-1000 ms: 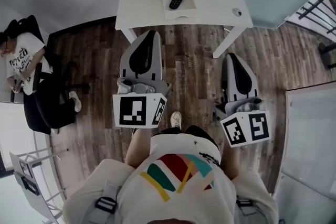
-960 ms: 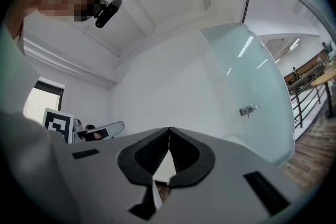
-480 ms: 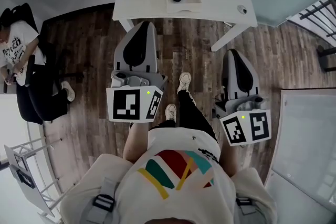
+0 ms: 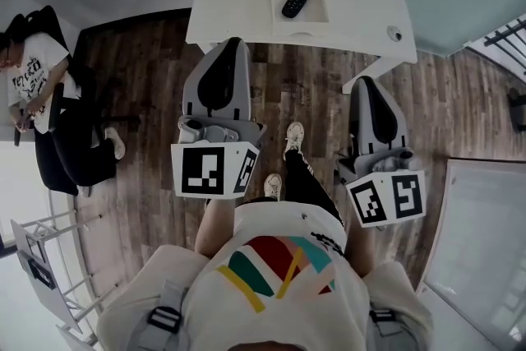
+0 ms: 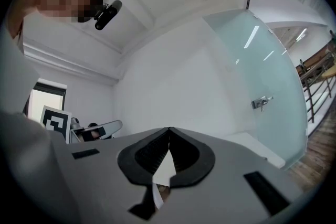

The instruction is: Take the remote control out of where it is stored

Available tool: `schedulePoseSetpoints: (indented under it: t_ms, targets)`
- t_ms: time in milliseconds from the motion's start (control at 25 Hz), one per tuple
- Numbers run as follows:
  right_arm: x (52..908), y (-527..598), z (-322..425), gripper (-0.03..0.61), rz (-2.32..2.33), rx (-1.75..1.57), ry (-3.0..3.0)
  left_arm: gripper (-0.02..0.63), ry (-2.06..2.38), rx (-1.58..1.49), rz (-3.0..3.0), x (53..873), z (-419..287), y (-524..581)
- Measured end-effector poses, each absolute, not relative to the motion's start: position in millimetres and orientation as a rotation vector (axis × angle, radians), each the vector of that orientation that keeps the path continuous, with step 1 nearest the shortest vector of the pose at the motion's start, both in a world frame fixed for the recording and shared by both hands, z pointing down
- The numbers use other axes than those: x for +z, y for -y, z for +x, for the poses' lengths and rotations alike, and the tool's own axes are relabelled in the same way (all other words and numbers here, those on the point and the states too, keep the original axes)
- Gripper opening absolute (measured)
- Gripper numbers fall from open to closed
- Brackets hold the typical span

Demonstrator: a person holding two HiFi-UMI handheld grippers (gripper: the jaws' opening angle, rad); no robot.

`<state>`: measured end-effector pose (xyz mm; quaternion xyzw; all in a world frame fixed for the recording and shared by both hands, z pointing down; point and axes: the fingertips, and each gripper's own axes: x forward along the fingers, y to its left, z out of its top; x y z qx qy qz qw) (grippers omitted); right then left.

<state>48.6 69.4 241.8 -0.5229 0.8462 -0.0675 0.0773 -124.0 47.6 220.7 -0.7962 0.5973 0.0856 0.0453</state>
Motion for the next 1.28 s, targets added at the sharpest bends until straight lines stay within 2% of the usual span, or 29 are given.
schedulePoseSetpoints:
  t_ms: [680, 1280]
  targets:
    - [258.1, 61.8, 89.7, 0.002, -1.599, -0.270, -2.524, 0.008, -1.864, 0.187, -2.437, 233.6, -92.5, 79.4]
    - [271.5, 138.7, 98.4, 0.002, -1.607, -0.279, -2.589, 0.008, -1.932, 0.147, -2.416, 241.8, -85.7, 145.6]
